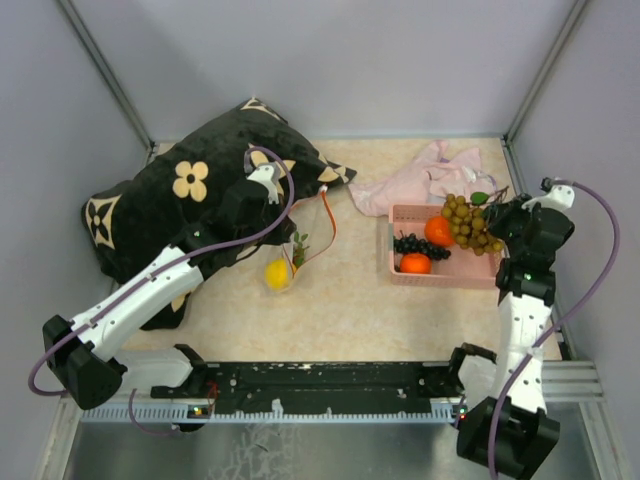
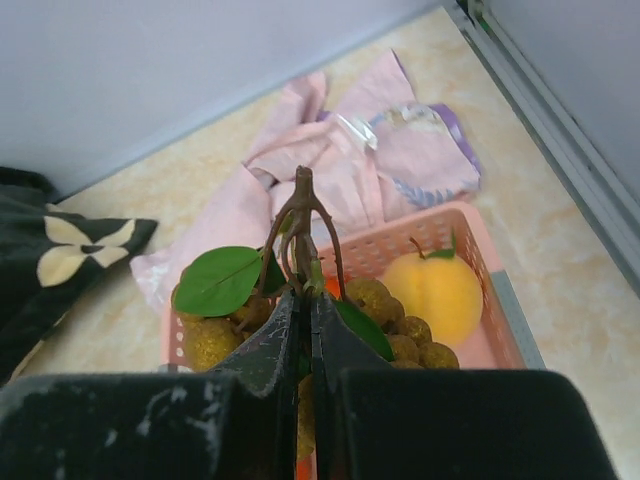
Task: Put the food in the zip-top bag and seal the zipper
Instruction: Pick up the fake fruit from the bin, then place the fake fruit in the zipper food storage bag.
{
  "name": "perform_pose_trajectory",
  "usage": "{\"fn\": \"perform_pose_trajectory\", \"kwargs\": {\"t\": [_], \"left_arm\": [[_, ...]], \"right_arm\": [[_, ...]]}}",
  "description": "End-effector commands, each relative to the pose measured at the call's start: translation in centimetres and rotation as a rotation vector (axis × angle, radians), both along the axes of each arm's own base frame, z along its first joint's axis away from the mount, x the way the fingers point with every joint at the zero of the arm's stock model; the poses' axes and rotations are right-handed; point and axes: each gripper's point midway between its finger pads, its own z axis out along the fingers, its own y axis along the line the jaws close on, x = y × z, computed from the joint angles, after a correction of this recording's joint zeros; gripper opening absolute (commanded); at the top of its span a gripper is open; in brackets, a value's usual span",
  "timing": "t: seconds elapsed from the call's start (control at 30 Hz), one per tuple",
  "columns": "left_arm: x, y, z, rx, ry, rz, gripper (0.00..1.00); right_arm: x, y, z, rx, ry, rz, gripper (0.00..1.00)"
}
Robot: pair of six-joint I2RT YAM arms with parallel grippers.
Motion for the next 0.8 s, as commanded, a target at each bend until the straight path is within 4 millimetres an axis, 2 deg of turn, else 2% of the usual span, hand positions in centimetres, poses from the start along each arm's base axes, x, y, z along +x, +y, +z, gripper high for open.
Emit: {"fn": "perform_pose_trajectory", "kwargs": {"t": [0.0, 0.23, 0.43, 0.77], "left_arm": [[0.0, -0.2, 0.8, -0.021, -0.03, -0.023, 0.0], [-0.4, -0.7, 1.0, -0.015, -0.051, -0.09, 0.0], [-0.8, -1.1, 1.5, -0.009, -0.076, -0.146, 0.0], [-1.5, -1.7, 2.1, -0.014, -0.101, -0.227, 0.0]], "right_arm": [[0.1, 2.6, 7.4, -0.102, -0.222, 0.143, 0.0], [-0.8, 9.2, 11.3, -0.163, -0.376, 0.43, 0.0], [-2.5, 14.3, 14.9, -0.207, -0.55, 0.631, 0.0], [-6.3, 23.3, 17.6, -0.301, -0.76, 1.032, 0.0]]}}
